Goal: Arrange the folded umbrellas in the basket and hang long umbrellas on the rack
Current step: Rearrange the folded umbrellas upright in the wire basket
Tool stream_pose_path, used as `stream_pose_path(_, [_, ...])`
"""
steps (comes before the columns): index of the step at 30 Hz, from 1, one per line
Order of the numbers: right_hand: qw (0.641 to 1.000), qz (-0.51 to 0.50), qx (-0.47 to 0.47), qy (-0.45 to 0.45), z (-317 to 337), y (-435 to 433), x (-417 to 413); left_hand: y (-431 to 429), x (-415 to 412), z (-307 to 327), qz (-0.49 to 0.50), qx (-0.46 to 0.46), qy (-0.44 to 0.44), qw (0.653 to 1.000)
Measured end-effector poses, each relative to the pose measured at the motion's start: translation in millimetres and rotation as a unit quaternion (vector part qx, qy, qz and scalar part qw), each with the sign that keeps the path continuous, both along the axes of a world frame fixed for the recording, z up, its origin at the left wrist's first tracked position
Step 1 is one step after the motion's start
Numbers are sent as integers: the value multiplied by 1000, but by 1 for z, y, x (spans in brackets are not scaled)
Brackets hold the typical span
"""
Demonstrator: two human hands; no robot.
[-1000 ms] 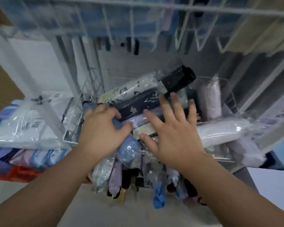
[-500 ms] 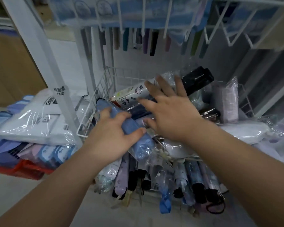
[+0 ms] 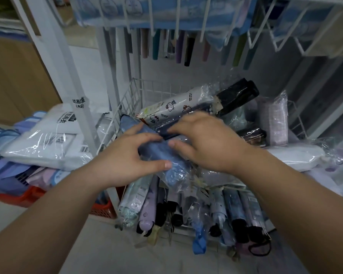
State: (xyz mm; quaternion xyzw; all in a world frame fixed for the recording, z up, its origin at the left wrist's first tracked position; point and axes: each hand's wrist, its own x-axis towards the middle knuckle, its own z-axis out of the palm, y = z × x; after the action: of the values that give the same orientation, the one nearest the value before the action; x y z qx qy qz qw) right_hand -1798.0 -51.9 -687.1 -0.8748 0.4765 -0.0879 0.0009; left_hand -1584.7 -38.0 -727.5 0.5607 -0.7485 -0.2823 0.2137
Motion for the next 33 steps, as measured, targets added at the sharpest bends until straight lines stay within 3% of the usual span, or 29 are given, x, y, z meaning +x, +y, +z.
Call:
stream_pose_path(2, [997,15,69,-30,-5,10,13,0,-3,-7,35,-9,32,999])
stream_pose_path(10, [978,-13,121,-171,-22,25,36,-9,-20,-13,169,-32,251,953])
stream_pose_path(14, [972,17,151,-182,-20,33,46,-10,-5,-19,211,-43,285,934])
stream_pose_path(17, [987,31,101,-118,-12,22,50,-11,2,-10,189,-61,233,952])
stream_pose_path(20, [998,-4,-57,16,4,-14,42,-15,2,-5,140,-92,73,983])
stream_pose_path(22, [988,-52,-65,133,14,-40,33,-16,0,-1,135,-99,-9,986])
stream_pose_path(25, [943,-76,-55,320,18,-66,25,-16,0,3,135,-95,-54,985])
stream_pose_path(27, [932,-68,-52,352,19,-73,24,-17,2,6,138,-98,-60,984])
stream_pose_path(33, [942,5,-56,332,22,-81,23,-23,3,5,144,-123,-43,981])
